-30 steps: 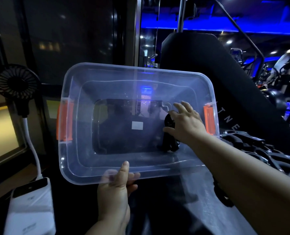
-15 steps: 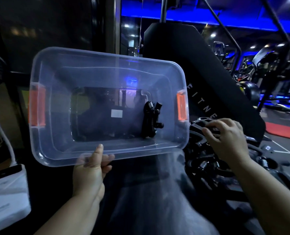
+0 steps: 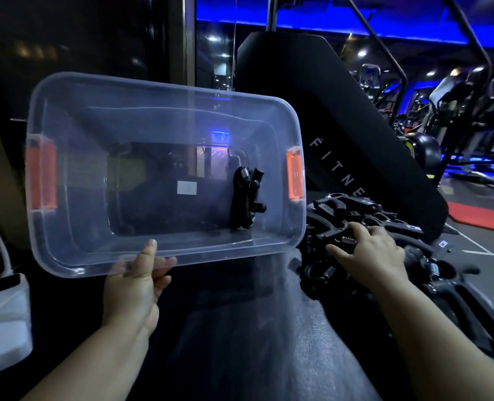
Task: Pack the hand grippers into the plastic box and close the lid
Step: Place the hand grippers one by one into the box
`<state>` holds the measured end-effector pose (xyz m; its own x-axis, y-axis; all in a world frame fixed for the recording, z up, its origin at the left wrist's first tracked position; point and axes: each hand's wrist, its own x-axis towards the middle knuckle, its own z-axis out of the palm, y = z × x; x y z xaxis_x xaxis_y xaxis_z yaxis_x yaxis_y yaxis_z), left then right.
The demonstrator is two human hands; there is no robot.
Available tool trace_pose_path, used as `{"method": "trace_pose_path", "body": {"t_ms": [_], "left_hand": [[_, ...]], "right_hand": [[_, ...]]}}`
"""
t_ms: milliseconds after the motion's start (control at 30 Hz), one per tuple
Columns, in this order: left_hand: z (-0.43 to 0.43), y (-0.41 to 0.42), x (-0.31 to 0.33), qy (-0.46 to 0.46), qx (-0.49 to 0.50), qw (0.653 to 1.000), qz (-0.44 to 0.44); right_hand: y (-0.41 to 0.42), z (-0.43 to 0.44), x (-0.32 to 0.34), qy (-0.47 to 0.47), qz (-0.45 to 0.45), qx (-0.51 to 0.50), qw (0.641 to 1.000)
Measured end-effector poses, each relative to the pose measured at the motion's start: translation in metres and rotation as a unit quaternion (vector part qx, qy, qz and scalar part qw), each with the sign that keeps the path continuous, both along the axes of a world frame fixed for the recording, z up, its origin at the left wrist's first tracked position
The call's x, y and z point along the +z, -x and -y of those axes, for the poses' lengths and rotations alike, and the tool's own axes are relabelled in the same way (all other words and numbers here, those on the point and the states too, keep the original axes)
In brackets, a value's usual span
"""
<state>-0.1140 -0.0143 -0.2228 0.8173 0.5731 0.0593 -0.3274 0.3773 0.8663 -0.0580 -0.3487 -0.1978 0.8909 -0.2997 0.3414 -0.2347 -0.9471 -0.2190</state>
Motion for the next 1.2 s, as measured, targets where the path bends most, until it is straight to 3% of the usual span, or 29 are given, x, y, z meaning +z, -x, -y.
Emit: {"method": "trace_pose_path", "body": {"t_ms": [533,733,1000,1200], "left_hand": [[-0.002,-0.001,-0.002,-0.005,0.003,1.000,-0.002],[-0.003,-0.002,-0.005,-0.003,0.004,1.000,-0.003],[-0.002,-0.002,-0.005,-0.010,0.006,1.000,0.001],[-0.002,-0.004,-0.005,-0.008,0.009,1.000,0.006]], "right_hand": [[-0.006,-0.015,0.008,0.017,-0.028,-0.032,0.999],[-0.009,-0.017,0.007,0.032,-0.022,0.007,0.999],[-0.021,-0.025,0.013,0.075,-0.086,0.001,0.994],[-0.027,-0.028,0.009,0.068,-0.044,-0.015,0.997]]}}
